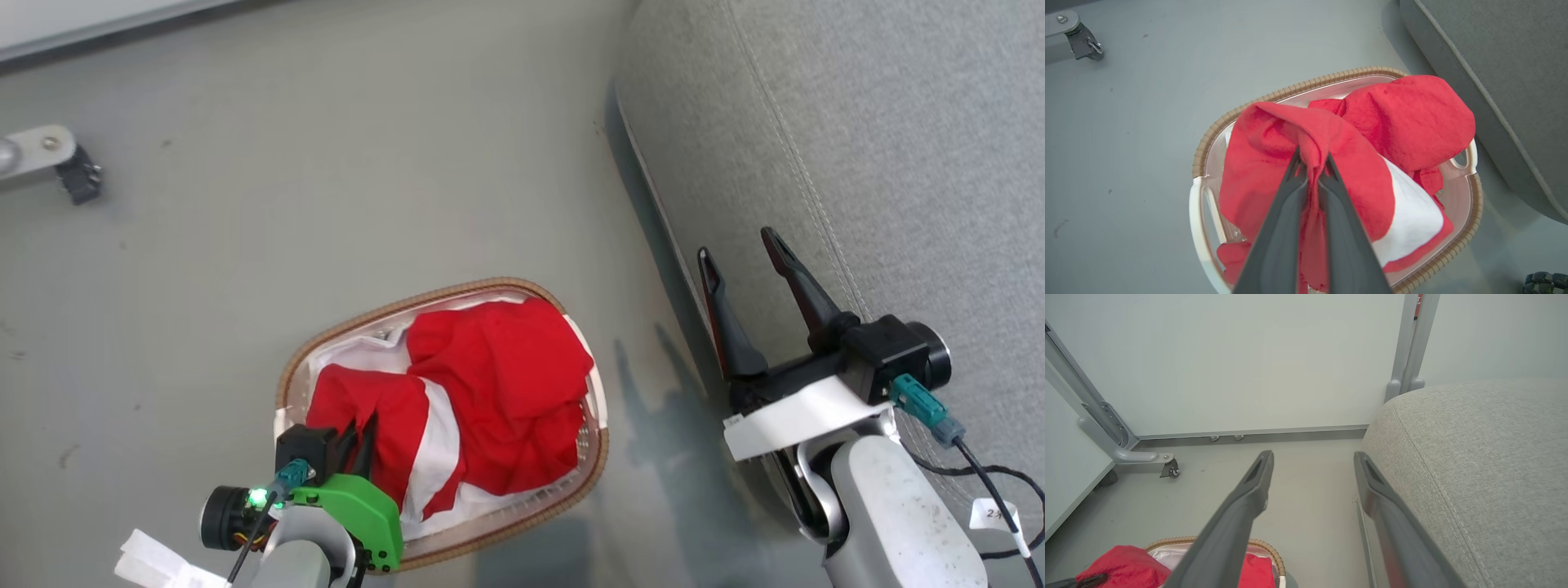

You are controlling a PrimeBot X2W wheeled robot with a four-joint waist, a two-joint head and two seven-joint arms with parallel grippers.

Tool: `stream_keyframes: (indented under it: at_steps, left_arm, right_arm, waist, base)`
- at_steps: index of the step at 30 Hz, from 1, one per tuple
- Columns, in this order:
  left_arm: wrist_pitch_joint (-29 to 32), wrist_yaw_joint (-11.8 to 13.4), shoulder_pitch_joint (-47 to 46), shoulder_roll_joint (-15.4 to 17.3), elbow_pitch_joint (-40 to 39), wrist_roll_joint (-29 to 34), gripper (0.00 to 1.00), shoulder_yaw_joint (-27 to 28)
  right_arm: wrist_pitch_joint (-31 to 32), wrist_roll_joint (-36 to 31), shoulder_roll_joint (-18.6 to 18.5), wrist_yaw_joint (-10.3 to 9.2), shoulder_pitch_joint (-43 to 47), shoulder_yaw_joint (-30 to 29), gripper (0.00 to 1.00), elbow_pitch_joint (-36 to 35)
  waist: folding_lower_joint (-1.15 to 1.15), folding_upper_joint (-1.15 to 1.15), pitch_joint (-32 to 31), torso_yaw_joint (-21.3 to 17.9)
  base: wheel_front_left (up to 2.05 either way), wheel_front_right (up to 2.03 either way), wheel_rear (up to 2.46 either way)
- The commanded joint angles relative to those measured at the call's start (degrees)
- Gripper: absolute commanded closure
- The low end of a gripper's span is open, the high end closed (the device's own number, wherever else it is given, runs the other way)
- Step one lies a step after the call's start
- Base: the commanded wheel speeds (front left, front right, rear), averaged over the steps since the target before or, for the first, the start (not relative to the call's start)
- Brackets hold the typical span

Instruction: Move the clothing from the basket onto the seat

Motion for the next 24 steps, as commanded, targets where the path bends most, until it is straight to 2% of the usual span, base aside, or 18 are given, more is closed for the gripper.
stream_keyframes:
  at_steps: [1, 10, 24]
  left_arm:
    - [-0.1, -0.3, 1.4, 0.1, -0.8, -0.5, 1.0, -0.5]
    - [-0.1, -0.9, 4.6, 0.0, -9.8, -1.9, 1.0, -3.1]
    - [-0.1, -1.5, 5.5, 0.1, -26.6, -3.0, 1.0, -6.1]
  right_arm:
    - [-0.2, -0.4, -0.3, -0.06, 1.2, -0.1, 0.0, 0.4]
    - [-0.2, -0.5, -0.7, -0.06, 5.7, -0.4, 0.0, 2.0]
    - [-0.2, -0.4, -0.2, -0.06, 10.7, 0.6, 0.0, 3.8]
  waist:
    - [0.0, 0.0, -4.9, 4.4]
    - [0.0, 0.0, -11.6, 7.8]
    - [0.0, 0.0, -17.9, 8.4]
  base:
    - [0.0, 0.0, 0.0]
    - [0.0, 0.0, 0.0]
    - [0.0, 0.0, 0.0]
